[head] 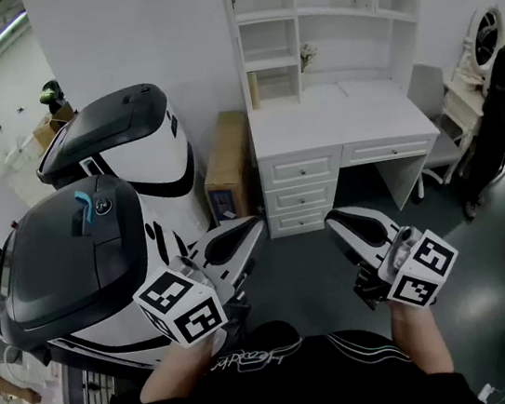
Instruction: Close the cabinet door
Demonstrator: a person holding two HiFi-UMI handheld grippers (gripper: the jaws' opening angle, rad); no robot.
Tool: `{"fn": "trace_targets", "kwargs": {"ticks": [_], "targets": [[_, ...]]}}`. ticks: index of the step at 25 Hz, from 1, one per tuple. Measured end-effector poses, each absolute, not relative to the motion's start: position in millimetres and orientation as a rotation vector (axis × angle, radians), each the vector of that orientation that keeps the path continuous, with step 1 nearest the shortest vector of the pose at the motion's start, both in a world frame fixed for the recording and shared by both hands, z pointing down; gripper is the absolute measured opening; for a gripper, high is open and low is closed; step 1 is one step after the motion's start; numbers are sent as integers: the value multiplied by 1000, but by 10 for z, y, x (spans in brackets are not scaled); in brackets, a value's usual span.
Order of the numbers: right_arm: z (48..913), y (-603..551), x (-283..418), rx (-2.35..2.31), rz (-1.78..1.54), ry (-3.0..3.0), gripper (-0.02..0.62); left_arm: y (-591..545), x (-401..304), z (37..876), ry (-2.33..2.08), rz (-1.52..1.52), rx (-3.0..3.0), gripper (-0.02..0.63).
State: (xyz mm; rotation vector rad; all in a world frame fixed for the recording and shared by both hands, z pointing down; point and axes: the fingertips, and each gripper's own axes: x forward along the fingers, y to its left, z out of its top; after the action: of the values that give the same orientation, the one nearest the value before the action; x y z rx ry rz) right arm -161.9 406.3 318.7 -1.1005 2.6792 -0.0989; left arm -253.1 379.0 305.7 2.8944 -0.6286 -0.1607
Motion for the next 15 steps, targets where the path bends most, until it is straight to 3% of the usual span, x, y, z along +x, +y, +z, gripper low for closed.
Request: {"fn": "trace_targets", "kwargs": {"ticks": [15], "targets": [[3212, 4110, -1429, -1129, -144, 2583, 57, 3783, -2305, 3128, -524, -152, 2898, 25]]}}
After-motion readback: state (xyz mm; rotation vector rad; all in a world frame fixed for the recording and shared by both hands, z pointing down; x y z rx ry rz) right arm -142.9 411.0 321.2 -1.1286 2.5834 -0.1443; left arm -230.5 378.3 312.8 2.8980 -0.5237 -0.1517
